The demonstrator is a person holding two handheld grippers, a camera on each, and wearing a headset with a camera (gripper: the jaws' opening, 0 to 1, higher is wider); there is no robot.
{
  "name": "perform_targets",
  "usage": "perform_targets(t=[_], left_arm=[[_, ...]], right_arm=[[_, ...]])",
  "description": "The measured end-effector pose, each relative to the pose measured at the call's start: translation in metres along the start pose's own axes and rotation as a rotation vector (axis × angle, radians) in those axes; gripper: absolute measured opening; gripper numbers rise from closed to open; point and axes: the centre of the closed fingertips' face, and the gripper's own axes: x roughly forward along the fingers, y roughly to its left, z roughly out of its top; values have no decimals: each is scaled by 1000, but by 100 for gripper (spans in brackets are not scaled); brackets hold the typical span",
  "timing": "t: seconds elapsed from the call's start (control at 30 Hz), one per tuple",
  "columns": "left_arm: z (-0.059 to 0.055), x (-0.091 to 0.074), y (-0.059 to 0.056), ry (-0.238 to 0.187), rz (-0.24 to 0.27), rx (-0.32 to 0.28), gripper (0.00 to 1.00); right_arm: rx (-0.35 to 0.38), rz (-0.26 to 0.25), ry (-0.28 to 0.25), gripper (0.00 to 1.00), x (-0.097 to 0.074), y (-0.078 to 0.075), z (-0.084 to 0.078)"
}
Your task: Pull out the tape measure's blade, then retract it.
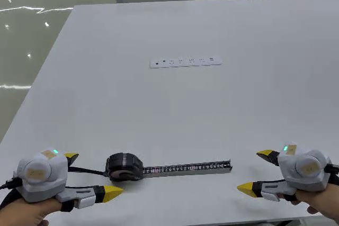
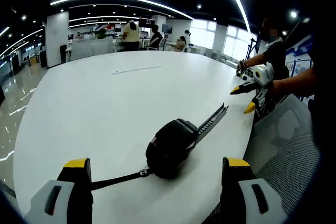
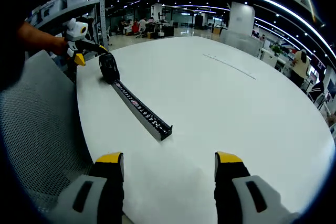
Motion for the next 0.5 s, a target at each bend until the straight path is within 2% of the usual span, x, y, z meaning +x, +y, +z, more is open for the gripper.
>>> perform_targets(t=[0.07, 0.17, 0.23, 0.27, 0.37, 0.43, 0.5], left_arm=[[2, -5, -2, -24, 2, 1, 100], [-2, -9, -2, -13, 26, 2, 100], [-6, -11, -5, -5, 32, -5, 100], [-8, -13, -7, -2, 39, -14, 100], [-15, -17, -14, 1, 37, -3, 100], [-19, -20, -13, 1, 46, -5, 100], [-22, -23, -10, -7, 58, -29, 100]], right_arm=[[-3, -15, -1, 74, -8, 1, -4], [35, -37, -21, 82, -17, 0, -10], [81, -53, -63, 87, -25, -2, -7], [90, -71, -82, 90, -31, -4, -5], [72, -95, -88, 96, -42, -7, -7], [95, -95, -95, 99, -46, -7, -7], [91, -75, -86, 99, -47, -1, -7]])
